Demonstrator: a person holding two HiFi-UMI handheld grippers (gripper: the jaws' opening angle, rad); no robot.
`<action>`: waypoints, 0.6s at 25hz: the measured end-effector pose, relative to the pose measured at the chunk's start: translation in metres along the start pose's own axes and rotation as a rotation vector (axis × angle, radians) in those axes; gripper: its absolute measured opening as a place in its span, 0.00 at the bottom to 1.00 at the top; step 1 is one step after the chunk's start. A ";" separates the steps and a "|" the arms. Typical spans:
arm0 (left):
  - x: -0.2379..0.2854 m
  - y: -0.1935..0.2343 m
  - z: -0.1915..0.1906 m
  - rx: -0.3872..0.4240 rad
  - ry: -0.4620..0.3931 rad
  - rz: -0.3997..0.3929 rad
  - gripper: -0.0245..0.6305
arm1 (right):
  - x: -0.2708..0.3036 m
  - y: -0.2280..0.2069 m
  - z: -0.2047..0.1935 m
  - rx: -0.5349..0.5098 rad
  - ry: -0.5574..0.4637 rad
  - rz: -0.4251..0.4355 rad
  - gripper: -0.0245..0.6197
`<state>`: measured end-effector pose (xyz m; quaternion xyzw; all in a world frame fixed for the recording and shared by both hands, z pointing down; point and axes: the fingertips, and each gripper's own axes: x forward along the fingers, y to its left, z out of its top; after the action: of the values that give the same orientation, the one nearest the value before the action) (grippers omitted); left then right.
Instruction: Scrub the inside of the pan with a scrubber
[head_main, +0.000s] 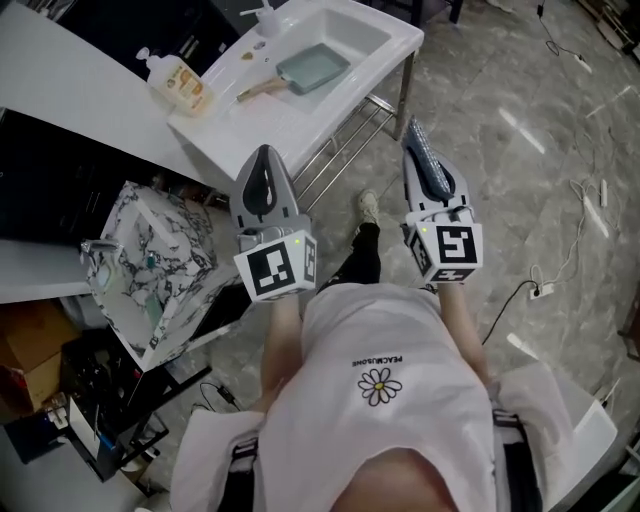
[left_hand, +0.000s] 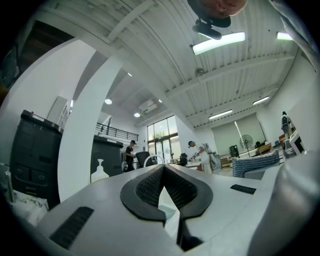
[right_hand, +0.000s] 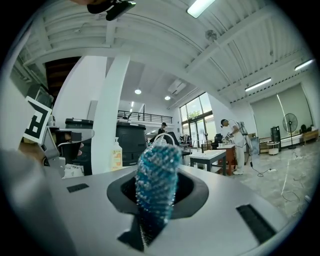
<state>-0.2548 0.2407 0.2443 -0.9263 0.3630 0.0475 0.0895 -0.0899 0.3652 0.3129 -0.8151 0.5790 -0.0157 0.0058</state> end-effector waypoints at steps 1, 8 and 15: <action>0.012 0.001 -0.002 0.002 0.000 -0.002 0.06 | 0.010 -0.004 0.001 -0.003 -0.003 0.000 0.12; 0.110 0.013 -0.018 -0.002 0.018 -0.008 0.06 | 0.098 -0.036 0.011 -0.016 0.006 0.012 0.12; 0.206 0.037 -0.033 -0.019 0.015 0.008 0.06 | 0.205 -0.048 0.024 -0.019 0.031 0.088 0.12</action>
<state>-0.1290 0.0705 0.2407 -0.9259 0.3670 0.0444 0.0777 0.0233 0.1872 0.2944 -0.7884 0.6147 -0.0226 -0.0099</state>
